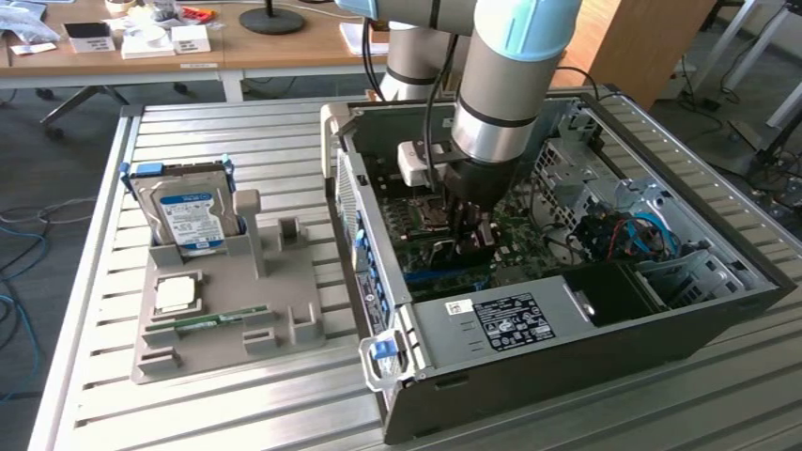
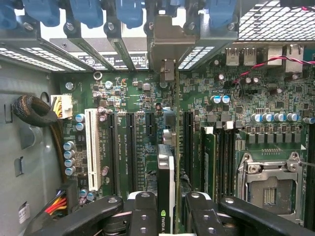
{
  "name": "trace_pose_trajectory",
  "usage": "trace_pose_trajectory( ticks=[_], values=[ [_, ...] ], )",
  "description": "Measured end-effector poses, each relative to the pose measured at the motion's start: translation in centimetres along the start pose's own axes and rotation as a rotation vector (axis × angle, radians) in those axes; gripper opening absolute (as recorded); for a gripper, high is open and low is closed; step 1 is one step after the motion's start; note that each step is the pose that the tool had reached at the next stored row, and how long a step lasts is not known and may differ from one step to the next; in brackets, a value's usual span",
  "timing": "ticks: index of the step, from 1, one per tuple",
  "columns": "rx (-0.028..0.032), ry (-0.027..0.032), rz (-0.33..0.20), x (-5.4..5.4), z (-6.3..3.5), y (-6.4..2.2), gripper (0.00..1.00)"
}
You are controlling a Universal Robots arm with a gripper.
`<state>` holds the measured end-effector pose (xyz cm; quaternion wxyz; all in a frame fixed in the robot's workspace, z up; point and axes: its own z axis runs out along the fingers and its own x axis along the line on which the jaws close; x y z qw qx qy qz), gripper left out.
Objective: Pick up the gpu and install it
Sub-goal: 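Insert the gpu into the slot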
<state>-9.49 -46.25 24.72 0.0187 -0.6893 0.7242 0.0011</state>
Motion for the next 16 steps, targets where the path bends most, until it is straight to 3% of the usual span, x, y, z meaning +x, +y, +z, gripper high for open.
trace_pose_trajectory(
  ticks=[16],
  values=[
    [0.0001, -0.0006, 0.000, 0.01, 0.19, 0.17, 0.27]
  ],
)
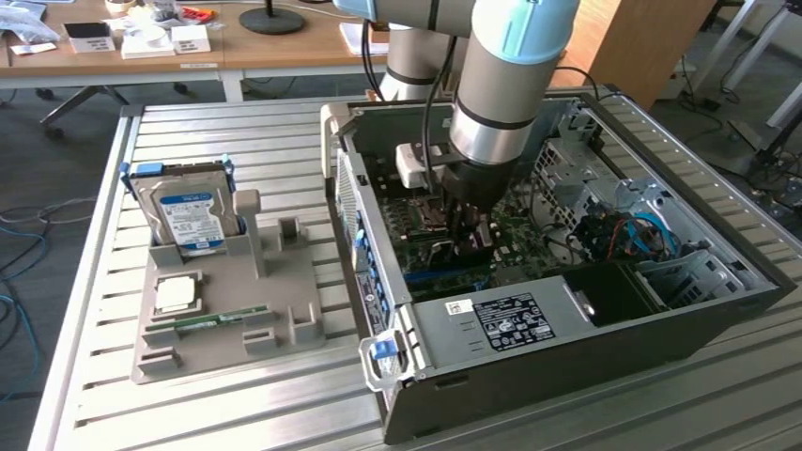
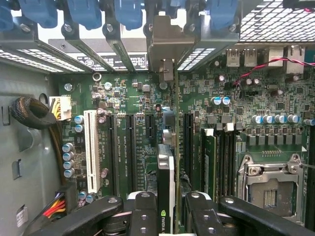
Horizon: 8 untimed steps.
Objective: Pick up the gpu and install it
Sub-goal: 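Insert the gpu into the slot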
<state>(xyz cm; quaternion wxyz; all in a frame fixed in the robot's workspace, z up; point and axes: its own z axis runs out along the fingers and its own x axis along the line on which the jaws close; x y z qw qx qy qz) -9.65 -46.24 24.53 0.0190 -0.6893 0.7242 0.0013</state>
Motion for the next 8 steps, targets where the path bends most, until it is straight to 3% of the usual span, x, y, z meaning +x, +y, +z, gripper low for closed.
trace_pose_trajectory(
  ticks=[8],
  values=[
    [0.0000, 0.0000, 0.000, 0.00, 0.06, 0.01, 0.27]
  ],
)
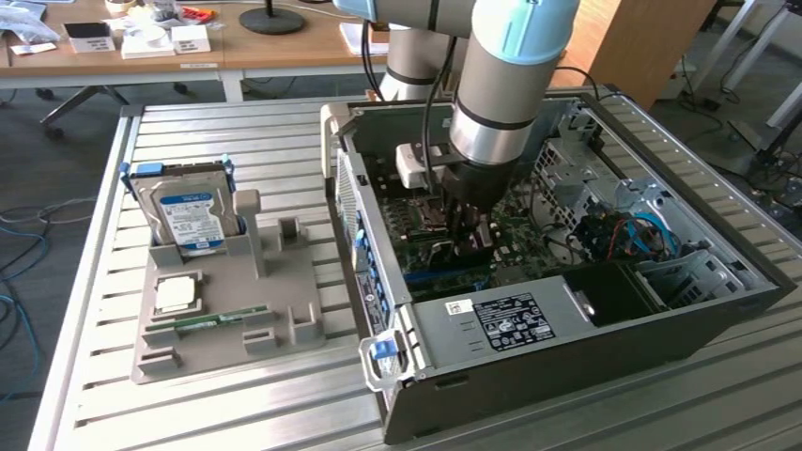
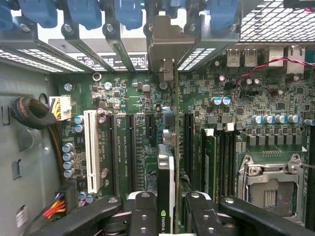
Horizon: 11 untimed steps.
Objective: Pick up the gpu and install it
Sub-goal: 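Insert the gpu into the slot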
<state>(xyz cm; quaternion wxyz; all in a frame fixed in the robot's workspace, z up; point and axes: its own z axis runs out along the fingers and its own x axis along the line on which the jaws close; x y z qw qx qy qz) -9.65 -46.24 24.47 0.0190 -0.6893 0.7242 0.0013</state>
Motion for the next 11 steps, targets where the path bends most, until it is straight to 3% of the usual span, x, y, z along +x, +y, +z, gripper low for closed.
trace_pose_trajectory(
  ticks=[11],
  values=[
    [-0.0001, 0.0001, 0.000, 0.01, 0.35, 0.01, 0.27]
  ],
)
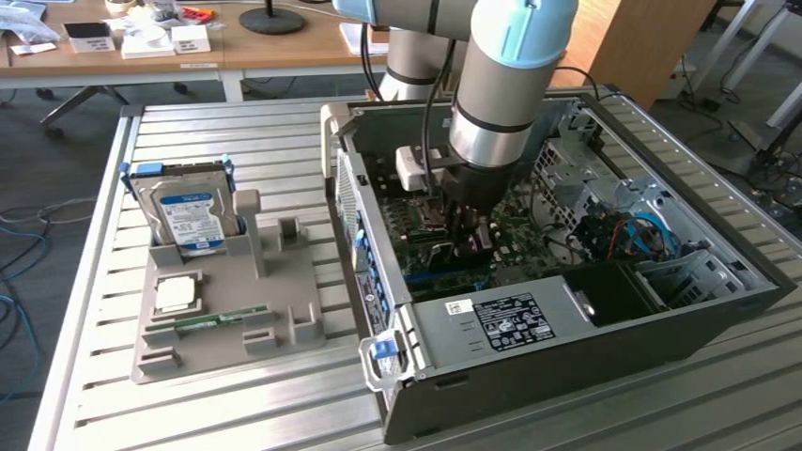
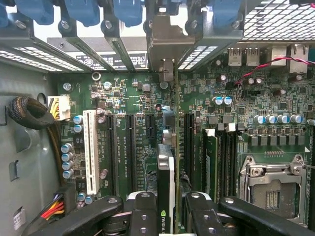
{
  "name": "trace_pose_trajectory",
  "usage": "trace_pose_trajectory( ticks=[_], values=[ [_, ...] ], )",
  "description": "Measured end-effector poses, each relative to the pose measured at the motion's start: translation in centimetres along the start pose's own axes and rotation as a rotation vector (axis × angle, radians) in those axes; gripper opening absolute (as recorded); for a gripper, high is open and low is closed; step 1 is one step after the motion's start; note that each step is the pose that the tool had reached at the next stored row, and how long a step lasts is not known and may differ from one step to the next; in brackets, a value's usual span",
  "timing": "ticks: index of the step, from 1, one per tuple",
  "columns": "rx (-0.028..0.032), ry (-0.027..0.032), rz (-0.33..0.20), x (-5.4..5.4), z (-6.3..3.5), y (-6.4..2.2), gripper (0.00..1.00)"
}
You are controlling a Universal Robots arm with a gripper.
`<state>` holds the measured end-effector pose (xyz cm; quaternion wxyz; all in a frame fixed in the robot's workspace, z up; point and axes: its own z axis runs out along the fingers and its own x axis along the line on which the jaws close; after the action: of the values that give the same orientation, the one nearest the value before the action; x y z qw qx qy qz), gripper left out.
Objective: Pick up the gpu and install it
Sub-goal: 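Insert the gpu into the slot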
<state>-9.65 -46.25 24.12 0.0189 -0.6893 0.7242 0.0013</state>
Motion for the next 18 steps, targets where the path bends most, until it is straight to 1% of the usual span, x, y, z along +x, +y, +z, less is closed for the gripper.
trace_pose_trajectory(
  ticks=[7, 18],
  values=[
    [0.0000, 0.0000, 0.000, 0.00, 0.00, 0.00, 0.27],
    [0.0000, -0.0002, 0.000, 0.01, 0.01, 0.27, 0.27]
  ],
)
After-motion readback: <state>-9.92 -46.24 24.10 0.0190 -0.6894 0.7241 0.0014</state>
